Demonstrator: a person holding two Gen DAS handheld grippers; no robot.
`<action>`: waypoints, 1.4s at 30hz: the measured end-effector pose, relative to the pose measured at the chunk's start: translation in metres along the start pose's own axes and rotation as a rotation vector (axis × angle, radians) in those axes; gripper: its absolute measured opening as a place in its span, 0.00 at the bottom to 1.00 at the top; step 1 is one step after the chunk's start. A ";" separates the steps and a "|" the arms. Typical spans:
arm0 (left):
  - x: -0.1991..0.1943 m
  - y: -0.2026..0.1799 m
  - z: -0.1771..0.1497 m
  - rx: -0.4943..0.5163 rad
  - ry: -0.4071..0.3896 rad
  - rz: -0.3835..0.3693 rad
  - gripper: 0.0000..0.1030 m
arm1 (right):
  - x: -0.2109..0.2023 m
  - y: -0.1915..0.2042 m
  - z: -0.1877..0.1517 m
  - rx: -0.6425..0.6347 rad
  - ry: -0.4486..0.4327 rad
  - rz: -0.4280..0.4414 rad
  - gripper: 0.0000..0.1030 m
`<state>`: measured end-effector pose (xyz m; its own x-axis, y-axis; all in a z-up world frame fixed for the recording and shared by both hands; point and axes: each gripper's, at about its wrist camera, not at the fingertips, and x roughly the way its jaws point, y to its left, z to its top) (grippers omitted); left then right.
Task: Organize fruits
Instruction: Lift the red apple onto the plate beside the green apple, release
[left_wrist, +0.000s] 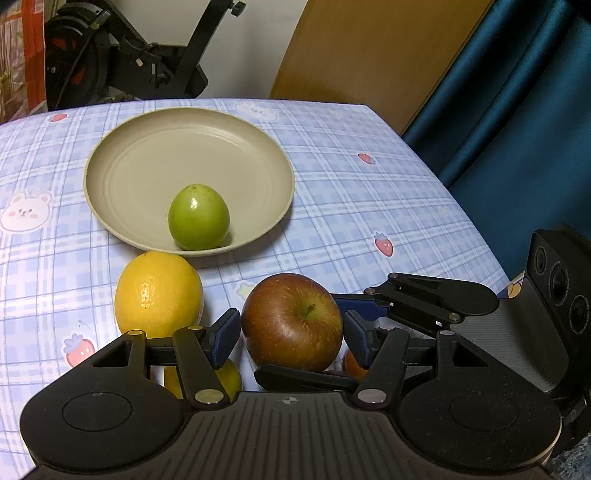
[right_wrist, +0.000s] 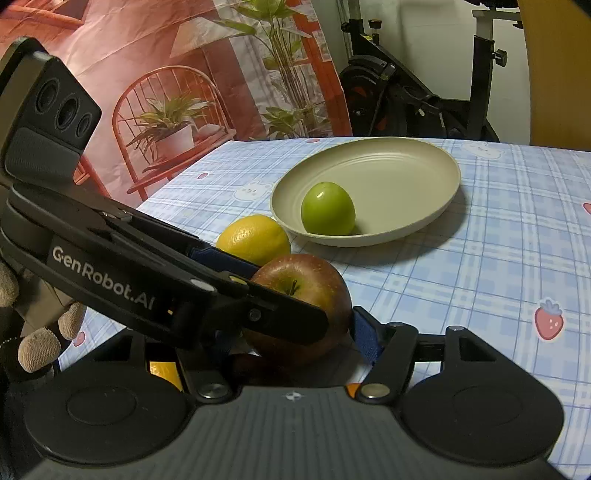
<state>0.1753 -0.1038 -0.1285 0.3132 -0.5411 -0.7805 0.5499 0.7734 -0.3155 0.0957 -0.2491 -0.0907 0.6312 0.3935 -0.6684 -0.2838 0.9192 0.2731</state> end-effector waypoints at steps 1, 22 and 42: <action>-0.001 0.000 0.001 0.002 -0.004 -0.001 0.62 | -0.001 0.000 0.000 0.001 -0.002 -0.001 0.65; 0.004 -0.007 0.055 0.000 -0.114 -0.009 0.62 | -0.013 -0.016 0.048 -0.031 -0.080 -0.097 0.65; 0.046 0.021 0.085 -0.055 -0.059 0.036 0.61 | 0.046 -0.048 0.070 -0.045 -0.031 -0.163 0.65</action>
<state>0.2675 -0.1402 -0.1248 0.3778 -0.5302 -0.7590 0.4946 0.8086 -0.3186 0.1893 -0.2743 -0.0860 0.6933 0.2406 -0.6793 -0.2074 0.9694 0.1316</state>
